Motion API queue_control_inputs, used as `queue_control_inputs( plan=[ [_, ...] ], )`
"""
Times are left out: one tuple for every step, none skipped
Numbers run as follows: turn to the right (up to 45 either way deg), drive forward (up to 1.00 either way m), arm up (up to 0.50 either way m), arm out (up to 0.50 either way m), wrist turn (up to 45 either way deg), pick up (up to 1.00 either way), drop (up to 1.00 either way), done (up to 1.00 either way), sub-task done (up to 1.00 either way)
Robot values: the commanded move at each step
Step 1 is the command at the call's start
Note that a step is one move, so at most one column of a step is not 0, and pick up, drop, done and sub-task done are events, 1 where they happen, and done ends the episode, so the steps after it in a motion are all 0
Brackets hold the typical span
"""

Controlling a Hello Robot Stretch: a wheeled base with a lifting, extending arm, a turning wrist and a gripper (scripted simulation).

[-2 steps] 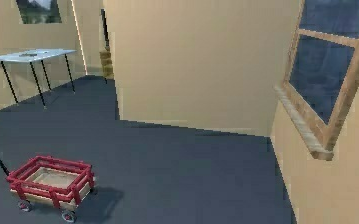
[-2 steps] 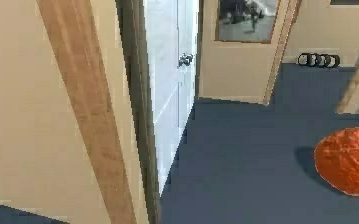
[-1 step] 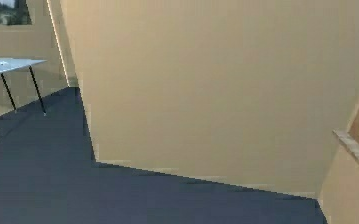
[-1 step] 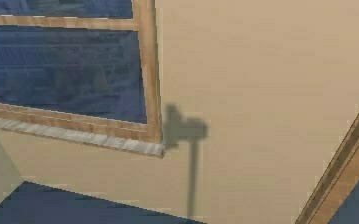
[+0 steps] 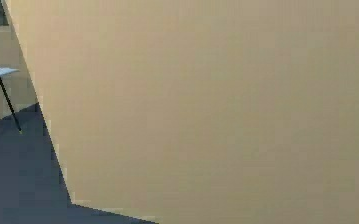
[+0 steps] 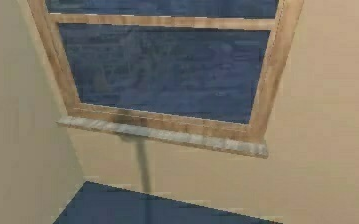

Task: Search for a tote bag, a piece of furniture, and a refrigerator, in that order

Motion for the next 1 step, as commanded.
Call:
queue_control_inputs(
  plan=[
    [-45.0,0.0,0.0,0.0,0.0,0.0,0.0,0.0,0.0]
  ],
)
